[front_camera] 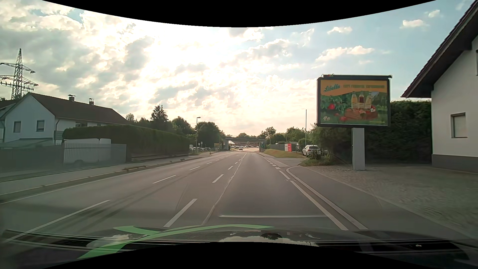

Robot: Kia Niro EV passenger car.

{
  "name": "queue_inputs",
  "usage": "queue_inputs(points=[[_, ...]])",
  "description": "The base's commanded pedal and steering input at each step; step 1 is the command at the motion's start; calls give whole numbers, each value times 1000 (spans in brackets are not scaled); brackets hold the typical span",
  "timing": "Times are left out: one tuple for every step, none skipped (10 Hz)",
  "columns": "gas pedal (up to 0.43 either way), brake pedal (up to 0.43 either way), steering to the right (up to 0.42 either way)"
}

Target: Follow the waypoints while adhering to traffic rules and regulations

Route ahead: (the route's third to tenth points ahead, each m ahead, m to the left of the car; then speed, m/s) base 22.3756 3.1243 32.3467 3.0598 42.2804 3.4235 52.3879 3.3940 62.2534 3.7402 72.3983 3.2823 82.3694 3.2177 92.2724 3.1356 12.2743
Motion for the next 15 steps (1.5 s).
queue_inputs(points=[[110, 0, 3], [98, 0, 3], [110, 0, 2], [150, 0, 2], [157, 0, 1], [209, 0, 1], [209, 0, 1], [189, 0, 1], [169, 0, 1], [169, 0, 0], [157, 0, -1], [157, 0, -2], [157, 0, -3], [157, 0, -3], [157, 0, -3]])
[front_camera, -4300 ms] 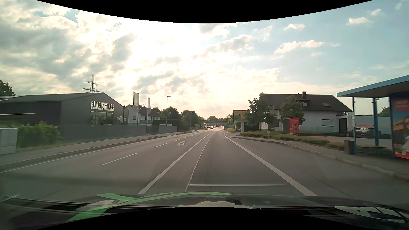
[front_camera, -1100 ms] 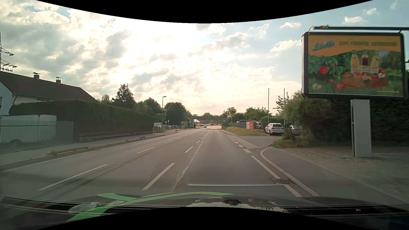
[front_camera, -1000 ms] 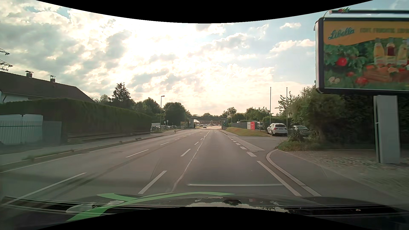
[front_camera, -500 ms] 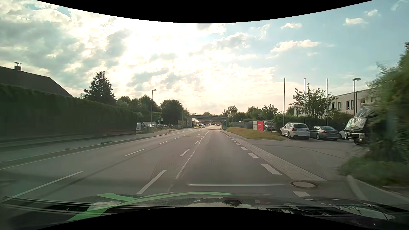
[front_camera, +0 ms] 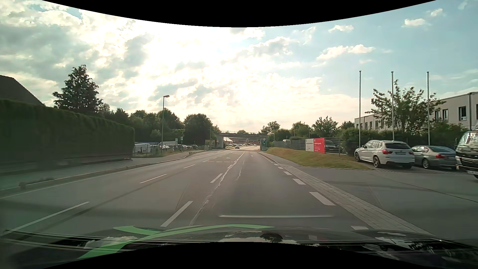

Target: Follow the waypoints while adhering to traffic rules and regulations

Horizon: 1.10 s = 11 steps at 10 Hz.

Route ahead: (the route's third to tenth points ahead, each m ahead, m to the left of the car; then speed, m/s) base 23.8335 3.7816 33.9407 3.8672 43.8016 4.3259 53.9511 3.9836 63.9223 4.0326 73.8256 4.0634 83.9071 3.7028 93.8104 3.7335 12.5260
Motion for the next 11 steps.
queue_inputs(points=[[138, 0, -3], [138, 0, -3], [138, 0, -3], [138, 0, -3], [118, 0, -3], [110, 0, -3], [118, 0, -3], [118, 0, -3], [118, 0, -3], [118, 0, -3], [118, 0, -3]])
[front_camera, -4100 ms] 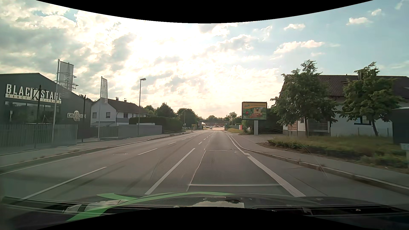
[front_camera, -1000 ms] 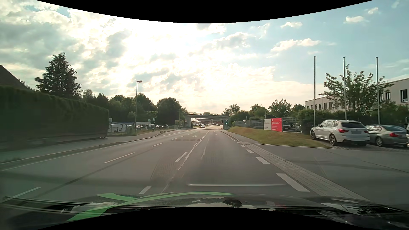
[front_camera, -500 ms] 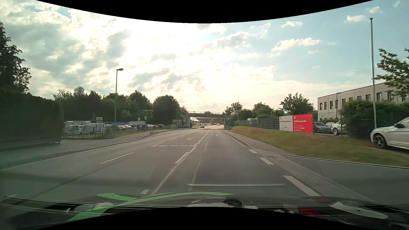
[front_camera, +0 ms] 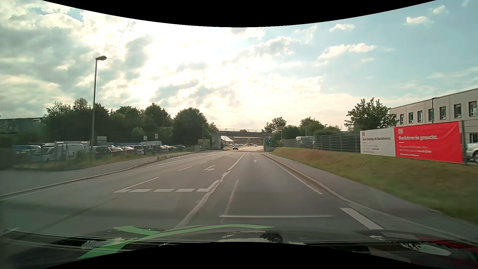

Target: Follow the waypoints while adhering to traffic rules and regulations

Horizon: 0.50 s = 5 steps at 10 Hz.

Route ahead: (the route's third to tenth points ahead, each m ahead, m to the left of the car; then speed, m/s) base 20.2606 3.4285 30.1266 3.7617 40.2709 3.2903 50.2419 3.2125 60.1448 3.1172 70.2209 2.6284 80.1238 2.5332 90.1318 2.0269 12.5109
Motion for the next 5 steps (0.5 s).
queue_inputs(points=[[118, 0, -3], [118, 0, -3], [118, 0, -3], [110, 0, -3], [110, 0, -3]])
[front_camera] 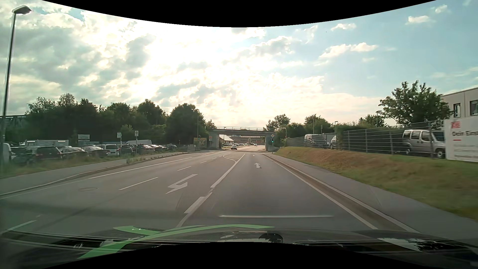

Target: Follow the waypoints while adhering to traffic rules and regulations

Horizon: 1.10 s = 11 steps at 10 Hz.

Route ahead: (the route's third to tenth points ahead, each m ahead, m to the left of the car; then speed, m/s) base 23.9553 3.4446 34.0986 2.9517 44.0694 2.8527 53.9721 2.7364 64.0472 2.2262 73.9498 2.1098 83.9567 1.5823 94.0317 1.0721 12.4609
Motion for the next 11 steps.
queue_inputs(points=[[110, 0, -3], [110, 0, -3], [110, 0, -1], [98, 0, 2], [67, 0, 2], [20, 0, 2], [20, 0, 2], [20, 0, 2], [20, 0, 2], [8, 0, 2], [8, 0, 2]])
